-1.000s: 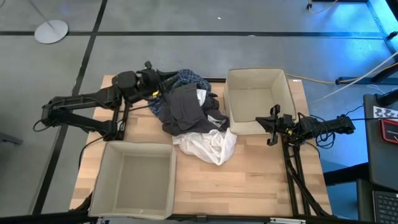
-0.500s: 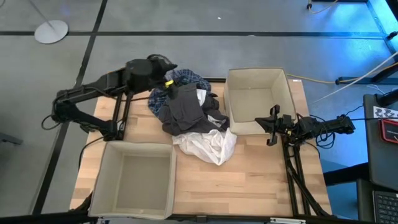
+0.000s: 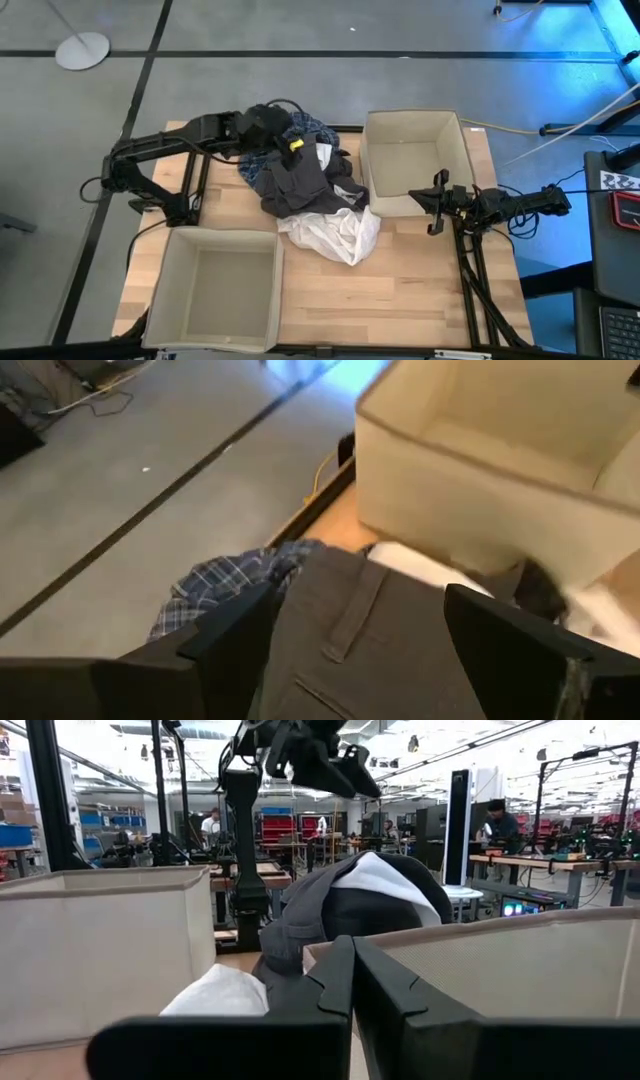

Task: Sort clothes
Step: Put the gray pants into the left brown laundry organizer

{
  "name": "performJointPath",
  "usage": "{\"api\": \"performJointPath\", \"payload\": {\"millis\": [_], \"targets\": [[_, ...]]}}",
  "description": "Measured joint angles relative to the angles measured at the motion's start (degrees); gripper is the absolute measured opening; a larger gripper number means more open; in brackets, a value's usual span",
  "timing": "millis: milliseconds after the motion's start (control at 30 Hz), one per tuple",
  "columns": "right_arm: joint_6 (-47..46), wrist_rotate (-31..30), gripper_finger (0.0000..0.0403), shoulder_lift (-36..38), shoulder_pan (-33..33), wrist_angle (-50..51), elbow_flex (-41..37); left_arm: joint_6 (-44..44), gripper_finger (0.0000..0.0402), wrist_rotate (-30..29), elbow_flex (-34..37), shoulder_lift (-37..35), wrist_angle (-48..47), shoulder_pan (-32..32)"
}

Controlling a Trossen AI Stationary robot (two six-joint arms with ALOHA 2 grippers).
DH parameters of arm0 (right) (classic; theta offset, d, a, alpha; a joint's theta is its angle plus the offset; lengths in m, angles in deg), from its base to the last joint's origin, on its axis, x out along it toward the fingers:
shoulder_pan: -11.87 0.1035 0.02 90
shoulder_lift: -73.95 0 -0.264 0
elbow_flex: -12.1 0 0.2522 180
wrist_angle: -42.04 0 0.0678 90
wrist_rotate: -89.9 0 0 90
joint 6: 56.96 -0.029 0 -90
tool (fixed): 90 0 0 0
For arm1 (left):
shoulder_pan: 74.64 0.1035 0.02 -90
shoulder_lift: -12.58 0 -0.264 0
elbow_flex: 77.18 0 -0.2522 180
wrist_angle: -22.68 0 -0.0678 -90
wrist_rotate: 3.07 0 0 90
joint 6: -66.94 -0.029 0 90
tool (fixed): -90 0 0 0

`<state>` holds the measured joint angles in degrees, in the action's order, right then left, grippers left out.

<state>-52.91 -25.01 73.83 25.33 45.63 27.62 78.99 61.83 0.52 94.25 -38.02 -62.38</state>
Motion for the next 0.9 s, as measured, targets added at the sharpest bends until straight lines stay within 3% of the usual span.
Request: {"api": "performJointPath", "payload": {"millis": [133,233,567,900], "targets": [[0.78,-0.02,0.0012,0.0,0.01,0.25,0.0,1.32,0.0283,1.59,0.06,1.48,-1.7,0.47],[0.93,-0.04,0.0012,0.0,0.01,0.61,-0.02,-1.02,0.0283,9.06,0.05,2.64,-3.12,1.85],[2.36,-0.09,0.0012,0.0,0.0,1.25,-0.04,-9.11,0.0279,15.14,0.08,8.57,-5.97,5.62],[2.5,-0.16,0.0012,0.0,0.01,1.27,-0.07,-9.95,0.0276,21.53,0.05,15.97,-7.07,5.94]]}}
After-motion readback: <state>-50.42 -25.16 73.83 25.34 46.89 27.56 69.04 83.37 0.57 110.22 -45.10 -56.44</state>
